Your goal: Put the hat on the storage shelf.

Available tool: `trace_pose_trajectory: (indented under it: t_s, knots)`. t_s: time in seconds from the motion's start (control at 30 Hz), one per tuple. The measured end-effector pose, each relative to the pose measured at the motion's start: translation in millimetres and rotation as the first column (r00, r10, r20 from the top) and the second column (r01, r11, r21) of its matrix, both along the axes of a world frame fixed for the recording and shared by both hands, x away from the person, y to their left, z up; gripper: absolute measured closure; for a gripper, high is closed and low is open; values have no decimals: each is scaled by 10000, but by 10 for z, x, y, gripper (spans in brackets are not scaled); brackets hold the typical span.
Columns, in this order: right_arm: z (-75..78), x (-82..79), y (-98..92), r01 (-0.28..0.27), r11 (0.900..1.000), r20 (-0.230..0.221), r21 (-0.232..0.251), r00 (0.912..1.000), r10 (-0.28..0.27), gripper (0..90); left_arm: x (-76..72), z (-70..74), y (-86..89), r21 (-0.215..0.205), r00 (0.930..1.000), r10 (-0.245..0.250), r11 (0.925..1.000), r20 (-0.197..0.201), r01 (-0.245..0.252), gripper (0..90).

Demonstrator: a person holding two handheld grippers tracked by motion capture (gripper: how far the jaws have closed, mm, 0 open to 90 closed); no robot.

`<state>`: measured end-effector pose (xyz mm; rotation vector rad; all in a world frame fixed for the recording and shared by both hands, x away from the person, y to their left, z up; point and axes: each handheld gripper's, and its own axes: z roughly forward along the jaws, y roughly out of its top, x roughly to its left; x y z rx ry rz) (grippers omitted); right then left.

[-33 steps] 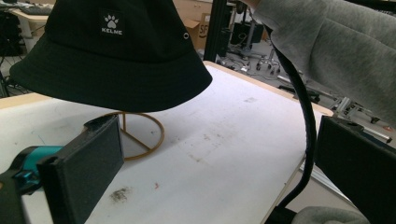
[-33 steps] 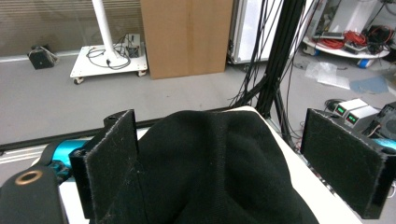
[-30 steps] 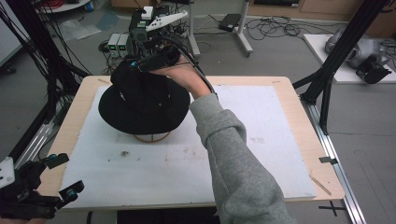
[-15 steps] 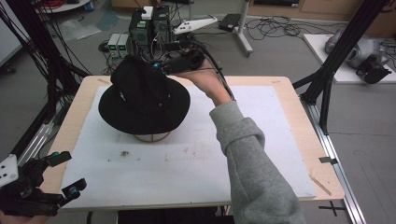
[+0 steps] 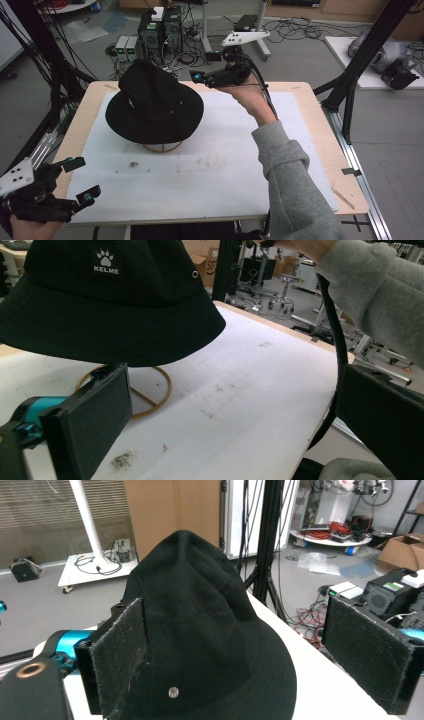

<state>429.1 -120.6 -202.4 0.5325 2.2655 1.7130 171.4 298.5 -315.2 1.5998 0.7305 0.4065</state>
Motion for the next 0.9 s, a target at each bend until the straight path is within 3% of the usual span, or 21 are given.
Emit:
trace_pose_trajectory:
  t_s: [0.1, 0.4, 0.47, 0.6, 0.9]
  knots:
    - [9, -55, -98, 152, 9997, -161, -189, 9998, -155, 107, 16, 13, 10, -51, 10000, -6, 10000, 25, 6, 20]
    - [96, -275, -373, 605, 9980, 63, -194, 9982, -604, 107, 85, 28, -3, -101, 9999, -111, 9999, 59, 112, 20]
    - [72, -328, -441, 810, 9967, 278, 104, 9963, -812, 107, 102, 31, -11, -113, 9999, -160, 9998, 66, 161, 20]
    - [25, -361, -533, 892, 9960, -3, -102, 9960, -892, 107, 152, 33, -41, -119, 9996, -291, 9995, 67, 291, 20]
    - [-137, -581, -837, 1462, 9891, 175, -163, 9891, -1459, 107, 320, 51, -129, -17, 9984, -563, 9984, 90, 563, 20]
